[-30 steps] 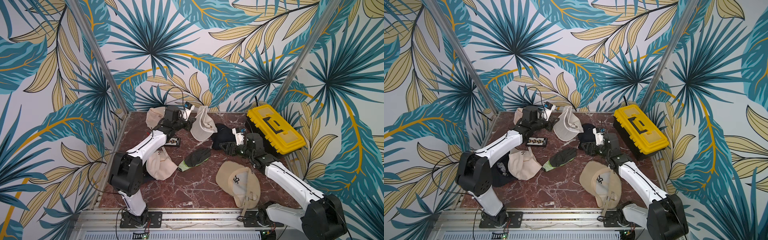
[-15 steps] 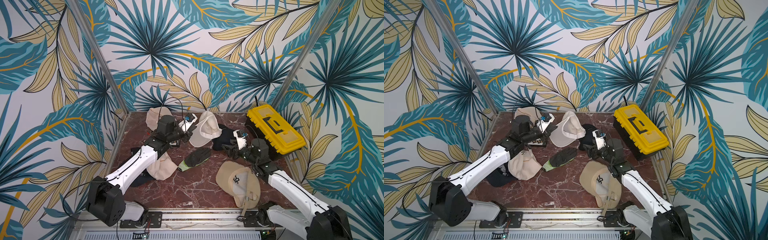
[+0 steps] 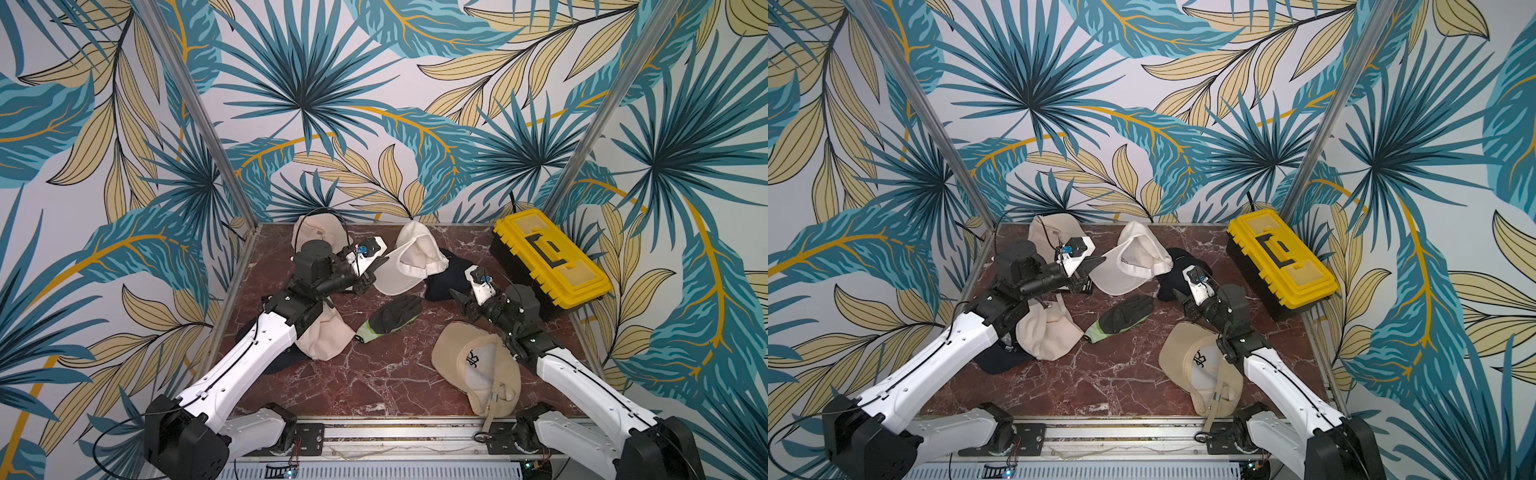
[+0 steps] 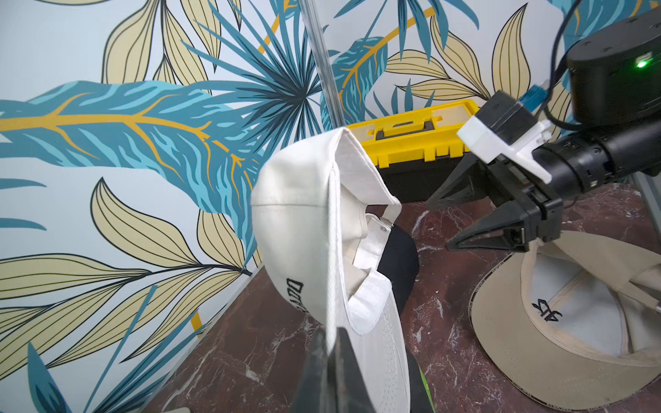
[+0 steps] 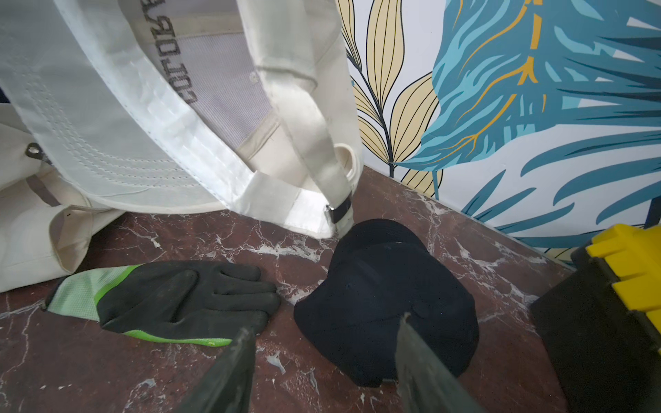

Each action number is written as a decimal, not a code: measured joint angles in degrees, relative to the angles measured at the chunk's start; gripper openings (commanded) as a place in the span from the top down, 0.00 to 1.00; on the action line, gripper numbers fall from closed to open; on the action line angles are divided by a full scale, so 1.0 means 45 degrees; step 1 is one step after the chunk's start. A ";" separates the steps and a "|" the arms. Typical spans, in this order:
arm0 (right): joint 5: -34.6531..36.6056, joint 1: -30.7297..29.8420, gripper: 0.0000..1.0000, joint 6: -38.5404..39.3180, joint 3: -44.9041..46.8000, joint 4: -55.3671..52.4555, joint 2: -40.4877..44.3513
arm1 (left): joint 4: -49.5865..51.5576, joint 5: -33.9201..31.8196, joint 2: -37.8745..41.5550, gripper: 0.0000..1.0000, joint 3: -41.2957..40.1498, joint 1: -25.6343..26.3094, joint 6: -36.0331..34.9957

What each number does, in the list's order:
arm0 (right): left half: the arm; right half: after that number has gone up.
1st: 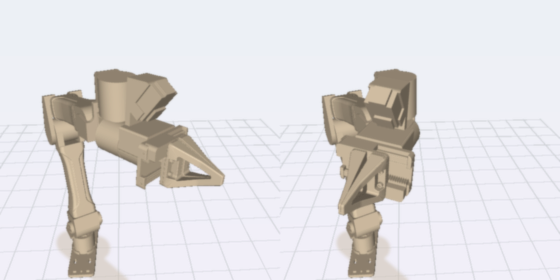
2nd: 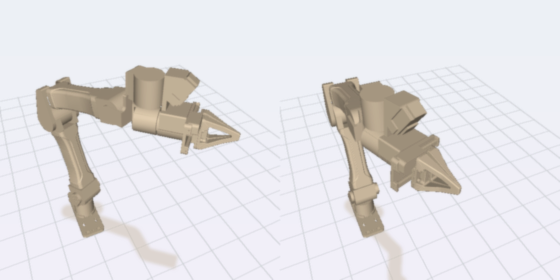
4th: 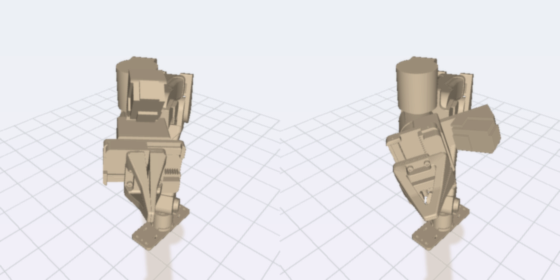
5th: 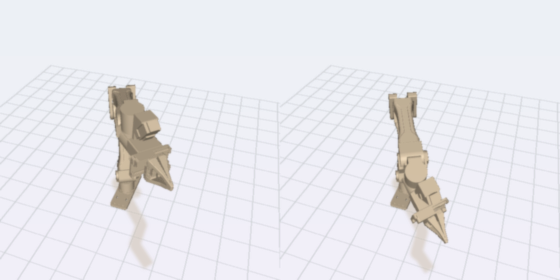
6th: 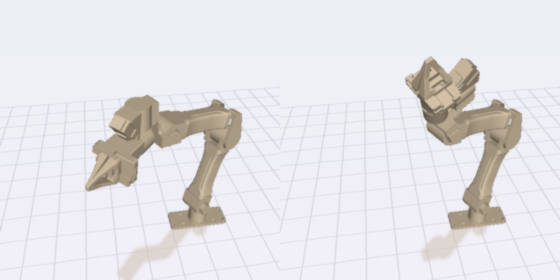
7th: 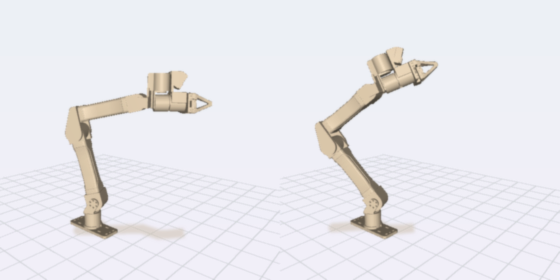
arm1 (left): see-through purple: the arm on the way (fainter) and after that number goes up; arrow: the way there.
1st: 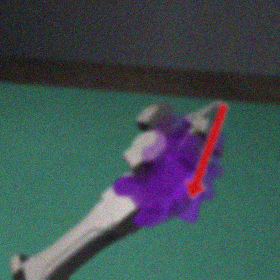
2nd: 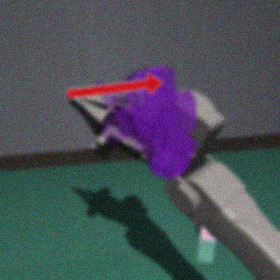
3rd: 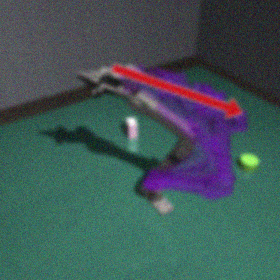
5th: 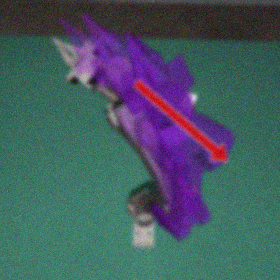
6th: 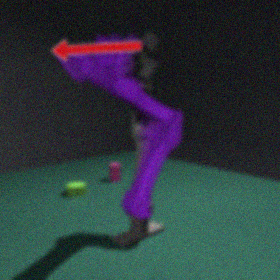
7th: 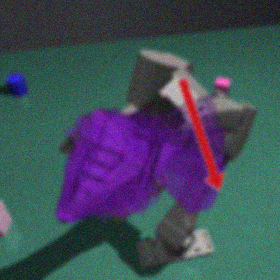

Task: Open the adjustable buckle of the baseball cap
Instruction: Pick up the baseball cap from the center of the board.

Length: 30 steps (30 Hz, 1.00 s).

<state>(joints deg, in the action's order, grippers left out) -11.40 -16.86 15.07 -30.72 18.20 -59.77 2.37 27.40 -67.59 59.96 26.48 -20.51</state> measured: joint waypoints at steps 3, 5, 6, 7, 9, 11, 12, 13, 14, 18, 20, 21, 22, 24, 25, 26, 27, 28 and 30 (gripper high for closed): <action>-0.0155 0.0000 0.33 0.0194 0.0063 0.0806 -0.0539 | 0.0005 0.0321 0.0238 1.00 -0.0175 0.0000 0.0102; -0.0243 0.0000 0.33 0.0185 0.0068 0.1365 -0.0879 | 0.0005 0.0534 0.0374 1.00 -0.0291 0.0000 0.0155; -0.0282 0.0000 0.33 0.0175 0.0068 0.1647 -0.1059 | 0.0010 0.0641 0.0452 1.00 -0.0355 0.0000 0.0199; -0.0355 0.0000 0.33 0.0151 0.0063 0.1865 -0.1209 | 0.0010 0.0743 0.0500 1.00 -0.0398 0.0000 0.0228; -0.0593 0.0000 0.36 0.0049 0.0053 0.2322 -0.1549 | 0.0010 0.0923 0.0646 1.00 -0.0486 0.0000 0.0393; -0.0831 0.0000 0.48 -0.0005 0.0024 0.2817 -0.1860 | 0.0010 0.1083 0.0787 1.00 -0.0534 0.0000 0.0534; -0.0899 0.0000 0.57 -0.0063 -0.0005 0.3016 -0.2001 | 0.0010 0.1132 0.0865 1.00 -0.0544 0.0000 0.0622; -0.0908 0.0000 0.67 -0.0146 -0.0053 0.3075 -0.2084 | 0.0010 0.1166 0.0918 1.00 -0.0549 0.0000 0.0695; -0.0894 0.0000 0.75 -0.0160 -0.0126 0.3123 -0.2142 | 0.0005 0.1166 0.0981 1.00 -0.0554 0.0000 0.0777; -0.0656 0.0000 0.88 -0.0442 -0.0272 0.3347 -0.2016 | -0.0063 0.1093 0.1054 1.00 -0.0709 0.0000 0.1171; -0.0520 0.0000 0.92 -0.0554 -0.0272 0.3400 -0.1812 | -0.0087 0.1059 0.0981 1.00 -0.0908 0.0000 0.1341; -0.0471 0.0000 0.94 -0.0573 -0.0296 0.3419 -0.1705 | -0.0092 0.1059 0.0894 1.00 -0.0986 0.0005 0.1409; -0.0461 0.0000 0.95 -0.0597 -0.0340 0.3419 -0.1632 | -0.0092 0.1064 0.0758 1.00 -0.1049 0.0010 0.1467; -0.0476 0.0000 0.99 -0.0544 -0.0573 0.3317 -0.1525 | -0.0121 0.1083 0.0359 0.82 -0.1137 0.0024 0.1535; -0.0510 -0.0005 1.00 -0.0529 -0.0719 0.3274 -0.1520 | -0.0151 0.1112 0.0175 0.64 -0.1171 0.0029 0.1564; -0.0510 -0.0010 1.00 -0.0491 -0.0884 0.3235 -0.1520 | -0.0165 0.1127 -0.0019 0.57 -0.1224 0.0039 0.1545; -0.0471 -0.0010 1.00 -0.0432 -0.1064 0.3220 -0.1520 | -0.0175 0.1161 -0.0194 0.53 -0.1297 0.0063 0.1545; -0.0461 -0.0010 1.00 -0.0379 -0.1200 0.3206 -0.1520 | -0.0185 0.1214 -0.0321 0.49 -0.1394 0.0083 0.1511; -0.0427 -0.0010 1.00 -0.0219 -0.1501 0.3138 -0.1525 | -0.0165 0.1389 -0.0437 0.42 -0.1700 0.0112 0.1277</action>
<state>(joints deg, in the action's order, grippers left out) -13.32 -16.91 14.09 -37.47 32.32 -66.63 1.63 33.65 -69.56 52.31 26.98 -14.76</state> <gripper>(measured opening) 0.070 0.535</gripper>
